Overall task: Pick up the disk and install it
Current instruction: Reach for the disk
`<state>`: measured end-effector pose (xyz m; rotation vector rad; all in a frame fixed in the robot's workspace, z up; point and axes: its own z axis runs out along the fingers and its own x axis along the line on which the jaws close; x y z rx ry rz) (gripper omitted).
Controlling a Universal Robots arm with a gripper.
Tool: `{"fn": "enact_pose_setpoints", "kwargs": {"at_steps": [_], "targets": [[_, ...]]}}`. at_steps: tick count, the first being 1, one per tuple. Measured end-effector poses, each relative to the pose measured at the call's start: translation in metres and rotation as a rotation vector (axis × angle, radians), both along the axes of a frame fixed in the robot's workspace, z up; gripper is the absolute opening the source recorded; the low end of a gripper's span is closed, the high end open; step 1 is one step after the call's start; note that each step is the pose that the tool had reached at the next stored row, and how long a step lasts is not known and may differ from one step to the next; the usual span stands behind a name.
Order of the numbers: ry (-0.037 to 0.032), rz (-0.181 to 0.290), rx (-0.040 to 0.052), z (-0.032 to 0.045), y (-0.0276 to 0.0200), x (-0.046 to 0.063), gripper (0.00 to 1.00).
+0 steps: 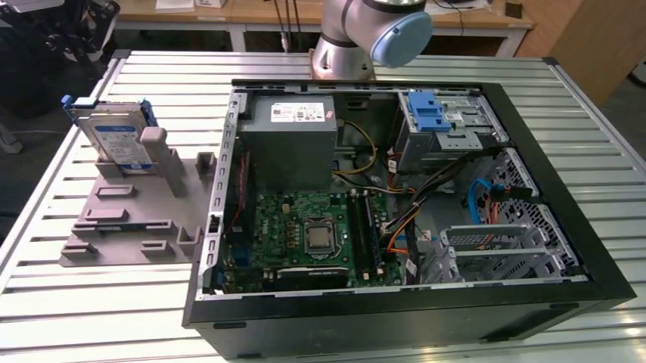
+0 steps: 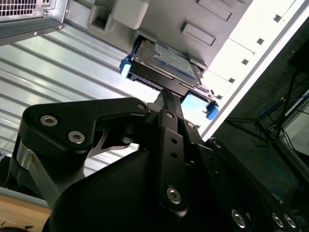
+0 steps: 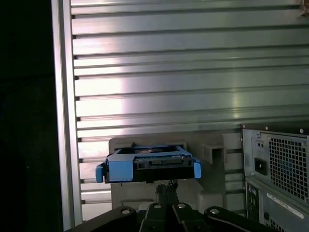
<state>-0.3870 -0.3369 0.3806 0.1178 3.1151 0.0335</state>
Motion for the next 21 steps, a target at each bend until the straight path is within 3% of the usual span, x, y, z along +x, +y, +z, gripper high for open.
{"fn": "enact_pose_setpoints", "kwargs": {"at_steps": [21], "targets": [[0.0001,0.000,0.0000,-0.0021,-0.0017,-0.029,0.11]]}}
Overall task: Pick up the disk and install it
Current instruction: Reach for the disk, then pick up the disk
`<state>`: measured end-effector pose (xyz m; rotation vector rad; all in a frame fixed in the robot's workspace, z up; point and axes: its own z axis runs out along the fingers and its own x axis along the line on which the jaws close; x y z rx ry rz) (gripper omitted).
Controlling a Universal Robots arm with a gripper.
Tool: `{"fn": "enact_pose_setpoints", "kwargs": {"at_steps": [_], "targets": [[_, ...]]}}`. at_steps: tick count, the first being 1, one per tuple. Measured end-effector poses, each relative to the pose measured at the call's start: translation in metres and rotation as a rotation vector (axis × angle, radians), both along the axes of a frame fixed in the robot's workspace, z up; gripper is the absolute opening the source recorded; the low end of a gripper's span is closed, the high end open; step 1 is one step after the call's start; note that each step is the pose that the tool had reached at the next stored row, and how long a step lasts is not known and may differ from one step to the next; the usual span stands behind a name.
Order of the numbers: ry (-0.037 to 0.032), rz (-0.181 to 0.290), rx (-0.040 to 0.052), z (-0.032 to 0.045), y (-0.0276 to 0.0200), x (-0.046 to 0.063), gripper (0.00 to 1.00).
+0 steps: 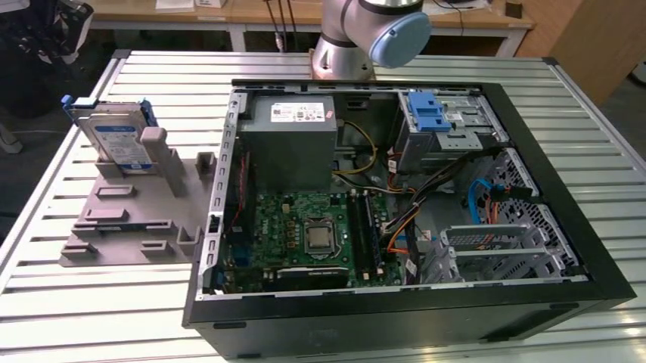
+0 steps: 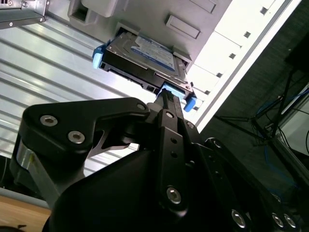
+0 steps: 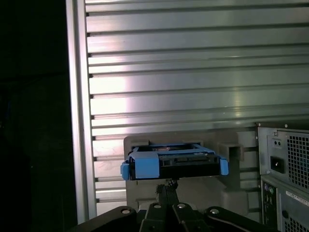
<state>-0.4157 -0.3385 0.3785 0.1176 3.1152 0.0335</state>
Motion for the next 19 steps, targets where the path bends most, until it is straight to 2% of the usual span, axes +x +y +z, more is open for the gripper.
{"fn": "enact_pose_setpoints", "kwargs": {"at_steps": [13,19], "targets": [[-0.0001,0.001,0.0000,0.0000,0.0001,-0.0003,0.11],[0.0000,0.021,0.0000,0.0000,0.0001,-0.0003,0.11]]}}
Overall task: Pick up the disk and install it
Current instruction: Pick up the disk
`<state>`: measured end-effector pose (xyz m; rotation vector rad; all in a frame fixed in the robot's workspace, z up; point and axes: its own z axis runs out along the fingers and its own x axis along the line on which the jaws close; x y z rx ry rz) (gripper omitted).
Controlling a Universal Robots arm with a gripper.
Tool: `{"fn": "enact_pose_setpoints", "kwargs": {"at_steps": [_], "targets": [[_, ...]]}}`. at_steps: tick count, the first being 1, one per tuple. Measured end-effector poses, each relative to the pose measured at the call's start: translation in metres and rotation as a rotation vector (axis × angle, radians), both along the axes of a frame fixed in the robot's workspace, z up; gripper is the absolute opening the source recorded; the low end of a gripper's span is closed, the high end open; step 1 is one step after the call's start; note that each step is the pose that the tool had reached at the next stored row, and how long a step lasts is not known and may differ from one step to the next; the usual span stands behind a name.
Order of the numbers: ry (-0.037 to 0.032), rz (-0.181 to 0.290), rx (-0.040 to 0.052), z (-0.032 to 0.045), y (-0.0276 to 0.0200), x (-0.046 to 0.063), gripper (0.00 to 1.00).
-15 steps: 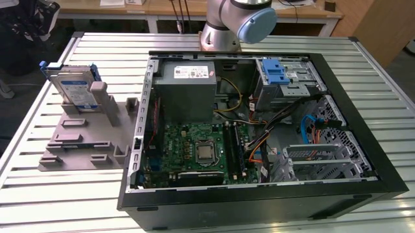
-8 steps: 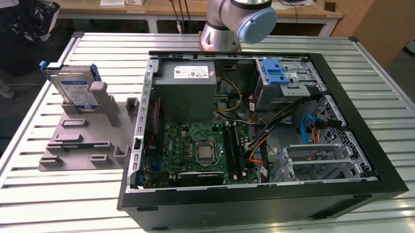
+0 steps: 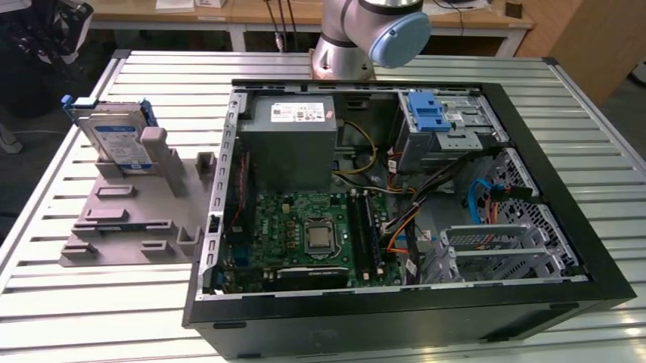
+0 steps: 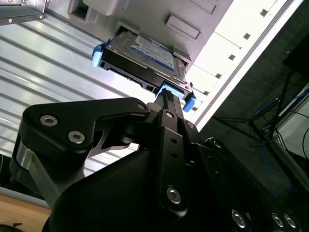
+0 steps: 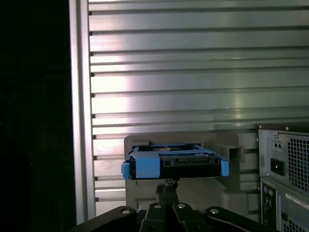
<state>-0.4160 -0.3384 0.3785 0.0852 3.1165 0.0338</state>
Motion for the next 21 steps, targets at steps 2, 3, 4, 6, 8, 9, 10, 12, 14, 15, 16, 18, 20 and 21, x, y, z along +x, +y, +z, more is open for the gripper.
{"fn": "enact_pose_setpoints", "kwargs": {"at_steps": [2,3,4,6,8,9,10,12,14,15,16,18,20,21], "targets": [[0.0000,0.009,0.0000,0.0000,0.0000,0.0000,0.11],[-0.0001,0.014,0.0000,0.0000,0.0000,0.0000,0.11],[0.0000,0.020,0.0000,0.0000,0.0000,0.0000,0.11],[0.0000,0.029,0.0000,0.0000,0.0000,0.0000,0.11],[-0.0001,0.040,0.0000,0.0000,0.0000,0.0000,0.11],[0.0000,0.046,0.0000,0.0000,0.0000,0.0000,0.11],[0.0000,0.052,0.0000,0.0000,0.0000,0.0000,0.11],[0.0000,0.065,0.0000,0.0000,0.0000,0.0000,0.11],[0.0000,0.079,0.0000,0.0000,0.0000,0.0000,0.11],[-0.0001,0.087,0.0000,0.0000,0.0000,0.0000,0.11],[0.0000,0.095,0.0000,0.0000,0.0000,0.0000,0.11],[0.0000,0.110,0.0000,0.0000,0.0000,0.0000,0.11],[0.0000,0.125,0.0000,0.0000,0.0000,0.0000,0.11],[-0.0001,0.132,0.0000,0.0000,0.0000,0.0000,0.11]]}}
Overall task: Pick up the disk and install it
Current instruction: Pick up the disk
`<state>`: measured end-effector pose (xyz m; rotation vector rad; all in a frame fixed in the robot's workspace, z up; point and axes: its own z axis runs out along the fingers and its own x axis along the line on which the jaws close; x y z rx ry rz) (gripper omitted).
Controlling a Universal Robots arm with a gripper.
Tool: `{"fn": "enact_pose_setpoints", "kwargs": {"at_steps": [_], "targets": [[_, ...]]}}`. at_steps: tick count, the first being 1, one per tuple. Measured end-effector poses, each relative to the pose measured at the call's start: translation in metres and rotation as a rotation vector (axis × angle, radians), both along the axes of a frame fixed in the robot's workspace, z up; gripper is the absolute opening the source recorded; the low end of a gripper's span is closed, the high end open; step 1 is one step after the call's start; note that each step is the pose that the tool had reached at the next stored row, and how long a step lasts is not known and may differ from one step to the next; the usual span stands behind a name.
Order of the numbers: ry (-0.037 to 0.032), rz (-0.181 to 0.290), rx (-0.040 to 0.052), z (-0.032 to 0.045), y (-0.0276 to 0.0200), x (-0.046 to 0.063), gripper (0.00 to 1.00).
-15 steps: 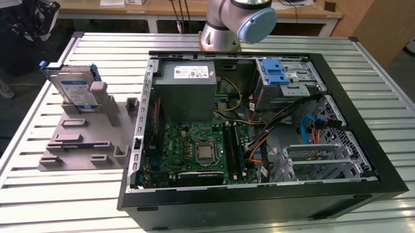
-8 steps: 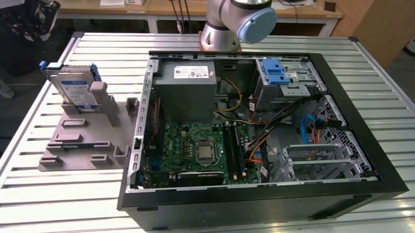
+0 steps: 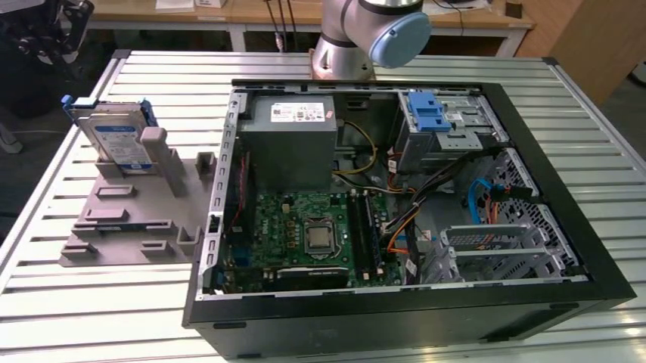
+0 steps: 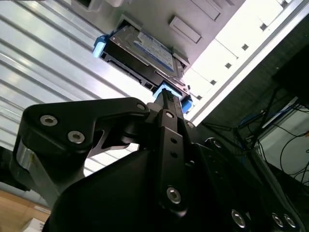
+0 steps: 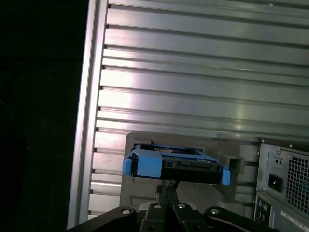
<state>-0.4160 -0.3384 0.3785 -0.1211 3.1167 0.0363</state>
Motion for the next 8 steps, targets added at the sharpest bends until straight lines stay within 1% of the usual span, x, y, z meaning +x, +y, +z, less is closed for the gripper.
{"fn": "enact_pose_setpoints", "kwargs": {"at_steps": [8], "targets": [[0.0000,0.056,0.0000,0.0000,0.0000,0.0000,0.11]]}}
